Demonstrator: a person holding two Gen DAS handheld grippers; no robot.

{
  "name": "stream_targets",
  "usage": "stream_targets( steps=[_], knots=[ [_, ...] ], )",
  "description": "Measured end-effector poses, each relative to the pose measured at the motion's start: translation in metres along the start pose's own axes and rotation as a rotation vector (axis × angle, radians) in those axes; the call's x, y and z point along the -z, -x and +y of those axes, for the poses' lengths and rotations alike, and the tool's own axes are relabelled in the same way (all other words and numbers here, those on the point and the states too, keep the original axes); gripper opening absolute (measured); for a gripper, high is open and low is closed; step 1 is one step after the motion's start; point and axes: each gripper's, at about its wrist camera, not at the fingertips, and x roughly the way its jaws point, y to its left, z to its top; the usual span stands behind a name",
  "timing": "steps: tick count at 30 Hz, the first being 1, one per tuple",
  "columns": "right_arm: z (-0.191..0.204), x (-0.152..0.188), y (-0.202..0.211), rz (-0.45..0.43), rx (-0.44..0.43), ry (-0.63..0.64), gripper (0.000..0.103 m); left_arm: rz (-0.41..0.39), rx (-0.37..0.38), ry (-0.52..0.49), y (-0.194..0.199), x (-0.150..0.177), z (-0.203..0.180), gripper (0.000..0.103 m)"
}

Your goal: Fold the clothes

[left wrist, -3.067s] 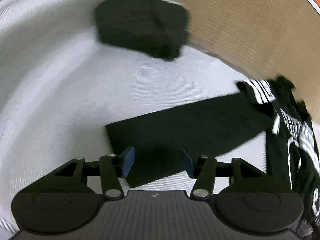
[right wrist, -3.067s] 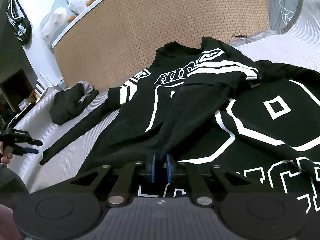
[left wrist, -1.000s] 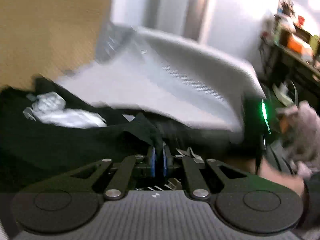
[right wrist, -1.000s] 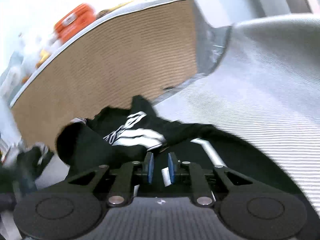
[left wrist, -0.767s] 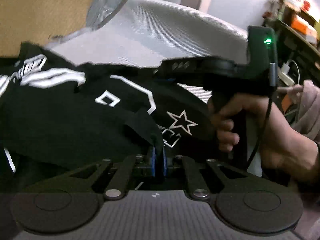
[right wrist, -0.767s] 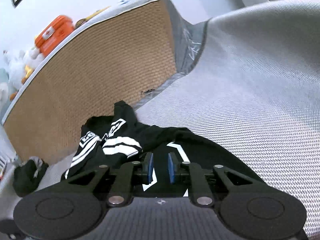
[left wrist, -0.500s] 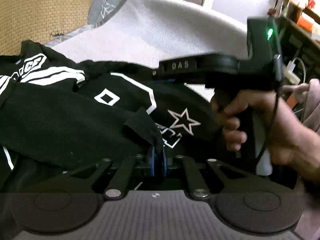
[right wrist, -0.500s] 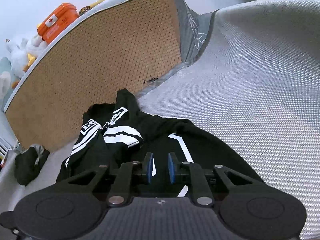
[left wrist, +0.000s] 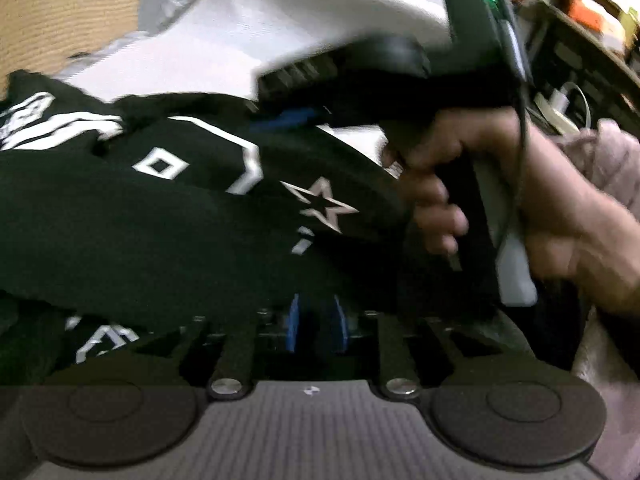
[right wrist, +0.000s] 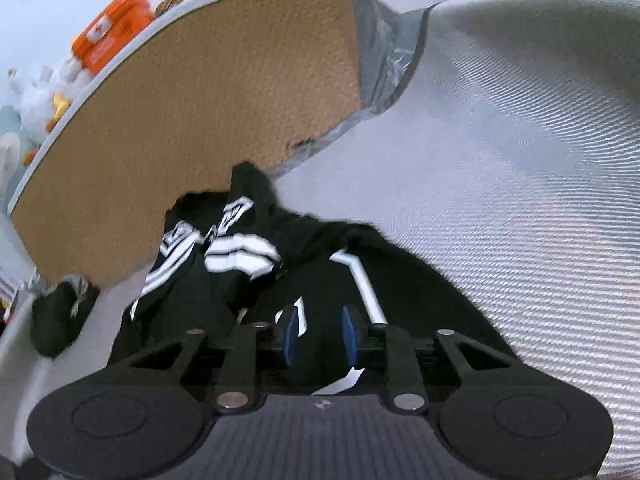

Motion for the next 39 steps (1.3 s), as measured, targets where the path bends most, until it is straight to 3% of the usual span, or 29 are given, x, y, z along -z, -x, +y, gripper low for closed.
stream_targets(
  steps=[3,6,7,14,18,25,36,39],
  knots=[
    [0.007,0.005,-0.007,0.039,-0.037,0.024,0.03,-0.079,-0.047,0.085,0.021,-0.005,0.029,0.028],
    [0.015,0.012,-0.016,0.088,-0.06,0.07,0.034,-0.158,-0.151,0.177,0.043,-0.012,0.066,0.048],
    [0.018,0.013,-0.017,0.087,-0.053,0.082,0.034,-0.179,-0.19,0.206,0.051,-0.014,0.081,0.048],
    [0.02,0.02,-0.019,0.046,-0.04,0.065,0.034,-0.228,-0.449,0.377,0.082,-0.013,0.179,0.05],
    [0.026,0.023,-0.021,0.03,-0.04,0.074,0.034,-0.213,-0.579,0.435,0.09,-0.004,0.226,0.054],
    [0.029,0.027,-0.028,0.053,-0.058,0.079,0.034,-0.11,-0.737,0.284,0.085,0.002,0.269,0.06],
    [0.021,0.028,-0.034,0.057,-0.068,0.031,0.035,-0.054,-0.744,0.193,0.053,0.006,0.291,0.064],
    [0.02,0.027,-0.033,0.046,-0.066,0.018,0.035,-0.041,-0.776,0.231,0.045,0.003,0.301,0.064]
  ],
)
